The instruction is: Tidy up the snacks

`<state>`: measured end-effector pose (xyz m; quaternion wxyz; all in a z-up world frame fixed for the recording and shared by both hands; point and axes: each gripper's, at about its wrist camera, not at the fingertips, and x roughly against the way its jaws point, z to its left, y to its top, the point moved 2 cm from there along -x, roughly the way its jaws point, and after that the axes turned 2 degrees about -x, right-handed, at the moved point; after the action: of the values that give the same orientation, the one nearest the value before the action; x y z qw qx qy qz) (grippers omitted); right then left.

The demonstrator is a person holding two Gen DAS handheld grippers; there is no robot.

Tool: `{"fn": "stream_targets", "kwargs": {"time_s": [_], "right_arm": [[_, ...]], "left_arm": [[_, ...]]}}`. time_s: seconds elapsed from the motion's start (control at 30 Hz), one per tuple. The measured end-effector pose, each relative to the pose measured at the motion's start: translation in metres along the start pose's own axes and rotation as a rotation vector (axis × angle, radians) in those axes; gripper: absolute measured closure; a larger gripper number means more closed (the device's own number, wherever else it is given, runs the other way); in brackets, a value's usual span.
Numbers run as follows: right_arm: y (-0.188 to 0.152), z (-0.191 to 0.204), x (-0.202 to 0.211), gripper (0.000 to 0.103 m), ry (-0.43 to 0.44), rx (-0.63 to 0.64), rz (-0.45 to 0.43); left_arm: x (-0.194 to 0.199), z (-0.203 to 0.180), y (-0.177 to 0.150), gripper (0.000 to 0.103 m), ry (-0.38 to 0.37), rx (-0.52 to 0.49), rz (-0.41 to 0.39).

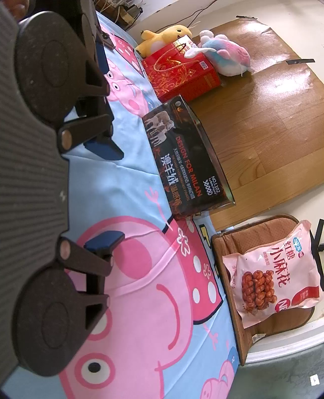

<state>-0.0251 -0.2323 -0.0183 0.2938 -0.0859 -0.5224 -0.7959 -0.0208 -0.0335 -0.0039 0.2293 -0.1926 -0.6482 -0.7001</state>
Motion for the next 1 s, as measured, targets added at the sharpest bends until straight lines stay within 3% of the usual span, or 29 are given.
{"fn": "stream_targets", "kwargs": {"time_s": [1.0], "right_arm": [[-0.0002, -0.0009, 0.0007, 0.035, 0.005, -0.008, -0.006]], "left_arm": [[0.0044, -0.0022, -0.0004, 0.0, 0.02, -0.009, -0.027]]}}
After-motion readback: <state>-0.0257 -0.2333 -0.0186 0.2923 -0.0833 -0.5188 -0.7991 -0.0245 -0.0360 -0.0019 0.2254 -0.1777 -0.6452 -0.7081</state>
